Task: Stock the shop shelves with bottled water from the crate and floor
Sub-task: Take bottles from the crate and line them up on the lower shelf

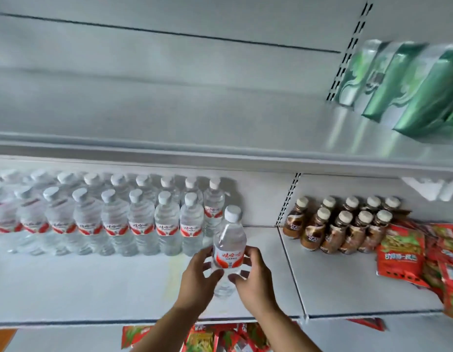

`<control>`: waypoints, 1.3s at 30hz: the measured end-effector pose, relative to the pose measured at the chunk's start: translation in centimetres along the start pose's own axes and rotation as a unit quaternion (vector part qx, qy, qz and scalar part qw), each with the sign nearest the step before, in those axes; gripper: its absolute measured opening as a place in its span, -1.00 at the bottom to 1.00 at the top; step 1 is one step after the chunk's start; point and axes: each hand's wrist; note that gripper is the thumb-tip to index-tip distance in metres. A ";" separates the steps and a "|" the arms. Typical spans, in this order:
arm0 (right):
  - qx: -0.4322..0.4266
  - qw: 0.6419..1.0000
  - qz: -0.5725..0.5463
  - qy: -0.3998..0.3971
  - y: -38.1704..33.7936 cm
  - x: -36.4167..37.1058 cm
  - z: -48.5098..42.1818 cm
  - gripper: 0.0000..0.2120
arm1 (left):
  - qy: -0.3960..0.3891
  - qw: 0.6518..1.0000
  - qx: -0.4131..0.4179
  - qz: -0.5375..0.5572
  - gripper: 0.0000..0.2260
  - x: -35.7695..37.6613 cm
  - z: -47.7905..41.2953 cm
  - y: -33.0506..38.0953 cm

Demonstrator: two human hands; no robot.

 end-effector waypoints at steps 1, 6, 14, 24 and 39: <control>-0.005 1.000 -0.002 0.001 1.2 0.6 -1.1 -0.49 | 0.003 1.000 0.004 0.002 -0.57 0.2 -1.1 -1.2; -0.048 0.999 0.002 0.025 6.0 3.1 -5.4 -0.49 | 0.006 0.999 0.036 0.013 -0.60 1.3 -5.1 -6.3; -0.132 0.989 -0.008 0.070 8.5 4.7 -10.5 -0.58 | 0.099 0.987 0.123 -0.008 -0.82 2.0 -9.2 -9.0; -0.174 0.979 -0.024 0.102 8.8 6.7 -12.9 -0.68 | 0.203 0.963 0.134 -0.114 -0.68 3.6 -10.6 -10.0; -0.196 0.974 -0.031 0.108 9.1 7.3 -14.1 -0.66 | 0.225 0.970 0.081 -0.042 -0.63 5.0 -9.6 -9.3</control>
Point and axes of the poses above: each hand's wrist, its own z-axis away from the middle knuckle, its own x-axis out of the palm, y = z × x, and after that the axes turned 5 degrees about -y, right-handed
